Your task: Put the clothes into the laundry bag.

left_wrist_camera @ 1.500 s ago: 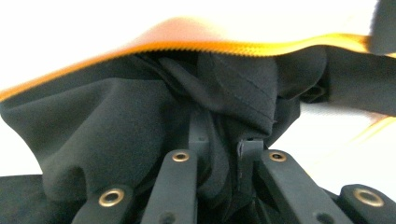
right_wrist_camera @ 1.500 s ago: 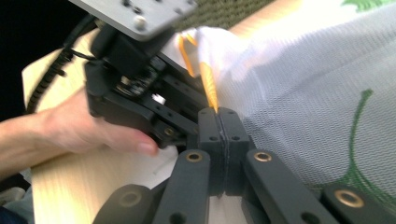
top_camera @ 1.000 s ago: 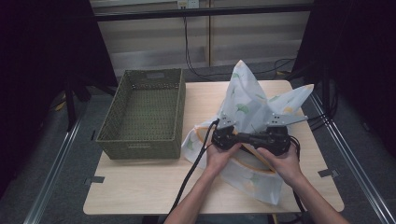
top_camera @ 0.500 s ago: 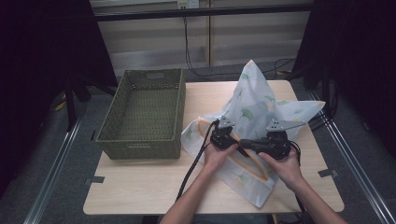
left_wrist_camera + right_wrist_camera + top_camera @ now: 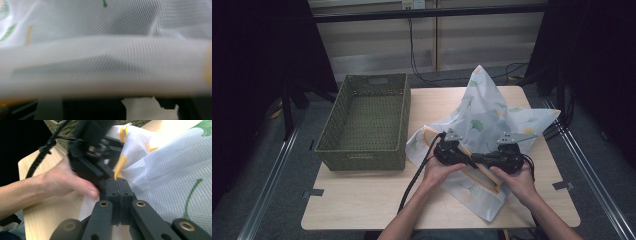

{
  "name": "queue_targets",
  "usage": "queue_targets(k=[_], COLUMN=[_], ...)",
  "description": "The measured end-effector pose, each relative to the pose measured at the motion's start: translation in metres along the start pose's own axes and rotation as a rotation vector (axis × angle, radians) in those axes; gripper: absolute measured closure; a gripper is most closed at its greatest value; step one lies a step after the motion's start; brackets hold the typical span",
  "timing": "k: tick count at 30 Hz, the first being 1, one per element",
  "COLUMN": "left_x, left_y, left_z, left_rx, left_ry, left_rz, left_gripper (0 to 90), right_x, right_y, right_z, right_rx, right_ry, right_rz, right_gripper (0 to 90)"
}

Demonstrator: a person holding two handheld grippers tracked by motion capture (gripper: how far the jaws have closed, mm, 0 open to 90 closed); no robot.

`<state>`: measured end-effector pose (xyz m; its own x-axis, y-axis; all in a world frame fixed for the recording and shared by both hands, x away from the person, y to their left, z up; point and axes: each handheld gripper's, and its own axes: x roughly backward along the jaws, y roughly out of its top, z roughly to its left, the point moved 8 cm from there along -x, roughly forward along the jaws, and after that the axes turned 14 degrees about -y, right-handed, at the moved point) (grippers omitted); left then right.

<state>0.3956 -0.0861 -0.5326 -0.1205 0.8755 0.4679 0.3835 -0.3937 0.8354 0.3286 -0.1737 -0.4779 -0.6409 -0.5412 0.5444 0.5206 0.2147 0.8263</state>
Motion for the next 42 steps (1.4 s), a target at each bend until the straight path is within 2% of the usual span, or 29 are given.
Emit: queue_targets(k=[5,7,10,12,13,15,17,20,22,23,24,27,28,30,33,37,38,40,42], left_x=[0.021,0.033,0.048,0.057,0.060,0.063,0.064,0.063,0.062,0.062,0.063,0.060,0.059,0.057,0.053,0.048,0.045,0.044,0.038], left_y=[-0.008,-0.013,-0.021,-0.029,-0.032,-0.043,-0.052,-0.063,-0.071,-0.072,-0.072,-0.072,-0.071,-0.071,-0.072,-0.073,-0.073,-0.073,-0.073], left_z=[-0.001,-0.007,-0.013,-0.015,-0.016,-0.015,-0.015,-0.015,-0.014,-0.014,-0.015,-0.016,-0.018,-0.023,-0.031,-0.045,-0.048,-0.053,-0.060], left_rx=[0.012,-0.011,-0.060,-0.050,-0.060,-0.064,-0.056,-0.057,-0.063,-0.066,-0.065,-0.096,-0.090,-0.068,-0.110,-0.133,-0.139,-0.148,-0.138], left_ry=[0.008,0.001,0.002,-0.008,-0.013,-0.005,-0.017,-0.031,-0.026,-0.029,-0.036,-0.010,-0.027,-0.080,-0.058,-0.087,-0.097,-0.102,-0.099], left_rz=[-0.009,-0.004,0.030,0.032,0.044,0.098,0.109,0.158,0.191,0.181,0.182,0.195,0.196,0.195,0.217,0.226,0.211,0.237,0.206], left_gripper=[30.9,32.7,37.7,39.8,42.2,42.6,44.0,42.5,44.6,46.3,48.9,69.2,74.2,76.5,76.5,76.5,76.7,80.6,86.8], right_x=[0.000,0.000,0.000,0.000,0.000,0.000,0.000,-0.001,-0.002,-0.003,-0.003,-0.005,-0.005,-0.007,-0.009,-0.012,-0.012,-0.013,-0.013], right_y=[0.000,0.000,0.002,0.004,0.005,0.007,0.008,0.009,0.010,0.010,0.010,0.011,0.011,0.011,0.009,0.001,0.000,-0.003,-0.006], right_z=[-0.002,-0.002,-0.003,-0.003,-0.004,-0.004,-0.003,-0.003,-0.002,-0.002,-0.002,-0.001,-0.001,0.001,0.002,0.000,0.000,-0.002,-0.003], right_rx=[-0.008,-0.005,-0.004,-0.007,-0.007,-0.010,-0.007,-0.006,-0.002,-0.003,-0.002,-0.001,0.003,0.002,0.014,0.020,0.019,0.021,0.028], right_ry=[-0.005,-0.006,-0.006,-0.009,-0.010,-0.012,-0.013,-0.014,-0.013,-0.012,-0.011,-0.011,-0.009,-0.007,-0.006,-0.008,-0.008,-0.012,-0.018], right_rz=[-0.003,-0.004,-0.008,-0.015,-0.018,-0.025,-0.025,-0.024,-0.025,-0.026,-0.025,-0.021,-0.021,-0.016,-0.009,0.018,0.021,0.030,0.042], right_gripper=[90.0,90.0,90.0,90.0,90.0,90.0,90.0,90.0,90.0,90.0,90.0,89.9,89.9,89.9,89.9,89.9,89.9,89.8,89.8])
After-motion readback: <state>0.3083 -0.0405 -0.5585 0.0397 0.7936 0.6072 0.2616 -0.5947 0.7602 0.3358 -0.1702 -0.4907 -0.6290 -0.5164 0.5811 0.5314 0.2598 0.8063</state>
